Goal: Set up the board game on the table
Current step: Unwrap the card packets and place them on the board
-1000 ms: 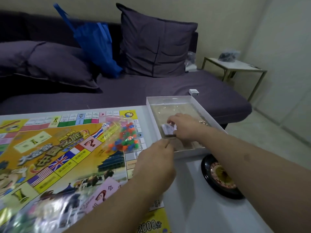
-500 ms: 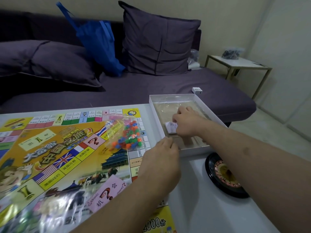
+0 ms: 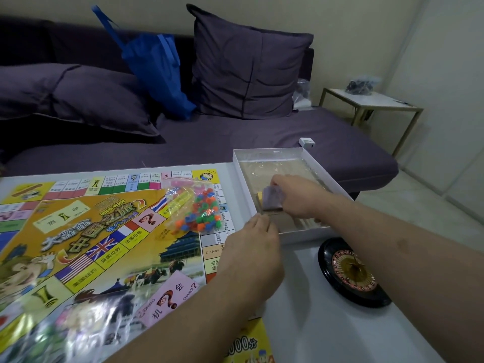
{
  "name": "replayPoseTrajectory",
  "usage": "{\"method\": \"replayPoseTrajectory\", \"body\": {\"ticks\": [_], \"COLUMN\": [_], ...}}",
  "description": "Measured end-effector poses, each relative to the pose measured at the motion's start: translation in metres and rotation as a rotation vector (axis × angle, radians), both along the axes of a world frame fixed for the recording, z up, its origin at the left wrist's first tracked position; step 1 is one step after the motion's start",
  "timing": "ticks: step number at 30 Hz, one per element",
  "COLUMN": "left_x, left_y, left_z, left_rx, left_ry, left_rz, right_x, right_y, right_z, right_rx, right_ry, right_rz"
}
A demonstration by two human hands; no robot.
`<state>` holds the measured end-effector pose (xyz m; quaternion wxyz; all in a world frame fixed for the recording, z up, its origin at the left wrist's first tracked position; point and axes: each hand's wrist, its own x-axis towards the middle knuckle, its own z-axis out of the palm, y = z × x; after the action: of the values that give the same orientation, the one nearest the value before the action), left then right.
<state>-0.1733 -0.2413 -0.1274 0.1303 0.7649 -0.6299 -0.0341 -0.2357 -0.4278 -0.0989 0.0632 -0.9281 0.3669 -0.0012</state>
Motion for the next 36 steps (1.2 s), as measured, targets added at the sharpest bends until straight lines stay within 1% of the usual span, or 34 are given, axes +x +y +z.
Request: {"method": "replayPoseTrajectory", "body": {"ticks": [2, 4, 6, 7, 8, 9, 10, 11, 12, 13, 14, 15, 17, 19, 21, 24, 25, 27, 30, 36], "left_x": [0.004, 0.008, 0.012, 0.014, 0.015, 0.015, 0.014, 0.013, 0.011, 0.009, 0.008, 0.007, 0.007, 0.007, 0.006, 0.005, 0.006, 0.007, 0.006, 0.005], "left_y": [0.0, 0.0, -0.001, -0.002, -0.004, -0.007, -0.012, -0.016, -0.022, -0.027, -0.033, -0.037, -0.043, -0.045, -0.043, -0.04, -0.04, -0.041, -0.038, -0.04], "left_z": [0.001, 0.005, 0.012, 0.017, 0.023, 0.028, 0.034, 0.04, 0.045, 0.049, 0.05, 0.051, 0.046, 0.036, 0.027, 0.018, 0.019, 0.019, 0.018, 0.015], "left_rx": [0.008, 0.012, -0.031, -0.088, -0.155, -0.207, -0.228, -0.214, -0.184, -0.167, -0.159, -0.157, -0.167, -0.174, -0.176, -0.187, -0.195, -0.194, -0.198, -0.213], "left_ry": [0.016, 0.099, 0.264, 0.372, 0.502, 0.681, 0.927, 1.21, 1.455, 1.617, 1.706, 1.75, 1.742, 1.625, 1.536, 1.563, 1.578, 1.584, 1.59, 1.548], "left_rz": [-0.017, -0.016, 0.042, 0.093, 0.151, 0.21, 0.266, 0.308, 0.338, 0.369, 0.419, 0.48, 0.541, 0.501, 0.478, 0.51, 0.517, 0.521, 0.518, 0.532], "right_x": [-0.004, -0.011, -0.017, -0.018, -0.018, -0.016, -0.014, -0.013, -0.011, -0.01, -0.009, -0.007, -0.006, -0.008, -0.01, -0.004, -0.001, 0.003, 0.005, 0.008], "right_y": [0.0, -0.002, 0.0, 0.006, 0.013, 0.022, 0.032, 0.043, 0.051, 0.057, 0.058, 0.056, 0.041, 0.024, 0.009, -0.005, -0.007, -0.008, -0.011, -0.015], "right_z": [0.003, 0.011, 0.022, 0.029, 0.034, 0.039, 0.043, 0.046, 0.046, 0.046, 0.044, 0.042, 0.037, 0.029, 0.017, -0.003, -0.007, -0.012, -0.014, -0.01], "right_rx": [-0.023, -0.012, 0.078, 0.165, 0.281, 0.425, 0.586, 0.74, 0.852, 0.892, 0.863, 0.8, 0.634, 0.455, 0.297, 0.117, 0.064, 0.019, -0.01, 0.036], "right_ry": [-0.035, -0.147, -0.324, -0.432, -0.546, -0.663, -0.749, -0.785, -0.775, -0.736, -0.694, -0.663, -0.642, -0.612, -0.432, -0.074, 0.013, 0.09, 0.096, 0.097], "right_rz": [0.015, -0.023, -0.107, -0.153, -0.189, -0.212, -0.225, -0.223, -0.199, -0.172, -0.163, -0.165, -0.229, -0.283, -0.247, -0.126, -0.09, -0.049, -0.023, -0.041]}}
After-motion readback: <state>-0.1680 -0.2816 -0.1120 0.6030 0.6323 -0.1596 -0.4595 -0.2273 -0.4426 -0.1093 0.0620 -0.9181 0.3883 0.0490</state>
